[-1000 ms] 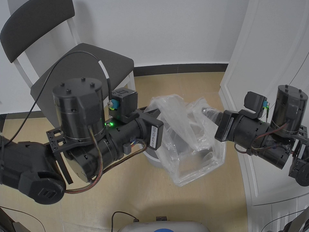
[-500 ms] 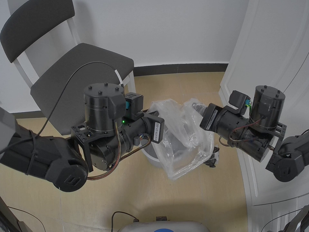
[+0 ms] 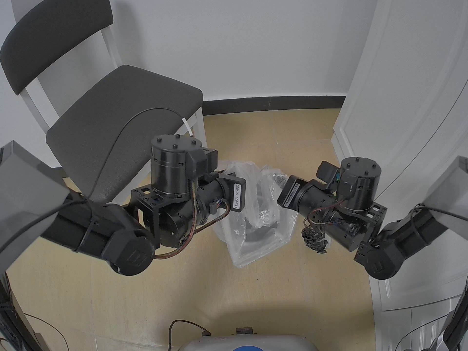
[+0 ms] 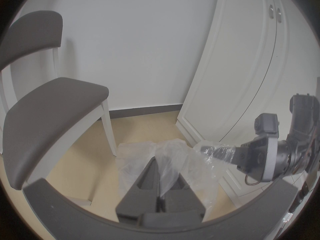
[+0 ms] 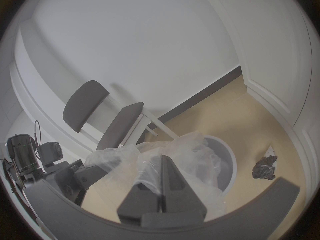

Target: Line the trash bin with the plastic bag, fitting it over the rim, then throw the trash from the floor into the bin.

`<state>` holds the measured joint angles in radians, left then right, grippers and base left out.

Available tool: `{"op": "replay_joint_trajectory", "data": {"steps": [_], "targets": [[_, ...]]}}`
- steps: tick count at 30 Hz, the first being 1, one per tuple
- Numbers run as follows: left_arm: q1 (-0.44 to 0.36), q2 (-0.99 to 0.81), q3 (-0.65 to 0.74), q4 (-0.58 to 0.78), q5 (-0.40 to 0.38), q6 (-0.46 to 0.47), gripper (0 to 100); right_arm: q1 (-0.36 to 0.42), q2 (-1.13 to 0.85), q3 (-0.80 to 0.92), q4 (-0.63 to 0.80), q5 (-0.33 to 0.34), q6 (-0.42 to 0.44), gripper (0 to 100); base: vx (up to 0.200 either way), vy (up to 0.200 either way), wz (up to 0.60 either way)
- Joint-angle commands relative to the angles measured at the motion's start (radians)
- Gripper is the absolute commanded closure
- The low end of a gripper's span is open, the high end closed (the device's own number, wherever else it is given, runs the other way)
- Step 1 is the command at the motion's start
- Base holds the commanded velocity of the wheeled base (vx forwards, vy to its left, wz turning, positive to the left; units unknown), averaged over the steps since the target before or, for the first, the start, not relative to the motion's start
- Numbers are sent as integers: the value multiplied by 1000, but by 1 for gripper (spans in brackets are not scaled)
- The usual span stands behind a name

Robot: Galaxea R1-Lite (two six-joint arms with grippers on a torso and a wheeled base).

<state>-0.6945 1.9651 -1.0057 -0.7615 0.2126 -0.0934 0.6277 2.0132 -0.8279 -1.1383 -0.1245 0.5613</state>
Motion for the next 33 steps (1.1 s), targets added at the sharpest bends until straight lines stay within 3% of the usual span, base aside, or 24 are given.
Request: {"op": "replay_joint_trajectory", "data": {"steps": [1, 9, 14, 18, 27, 33], "targets": [[21, 115, -77, -1, 1, -26, 100, -45, 170, -45, -78, 3, 11, 100, 0, 0, 0], [21, 181, -175, 16, 1, -32, 100, -144, 216, -80, -64, 39, 9, 100, 0, 0, 0], [-10, 169, -157, 18, 2, -37, 100, -189, 144, -80, 66, 69, 8, 100, 0, 0, 0], [-30, 147, -143, 19, 2, -60, 100, -195, 90, -82, 146, 77, 8, 100, 0, 0, 0], [-22, 182, -180, 21, 1, -72, 100, -204, -1, -45, 161, 80, -3, 100, 0, 0, 0], [-17, 202, -194, 21, 1, -83, 100, -186, -62, -46, 275, 86, -3, 100, 0, 0, 0]]}}
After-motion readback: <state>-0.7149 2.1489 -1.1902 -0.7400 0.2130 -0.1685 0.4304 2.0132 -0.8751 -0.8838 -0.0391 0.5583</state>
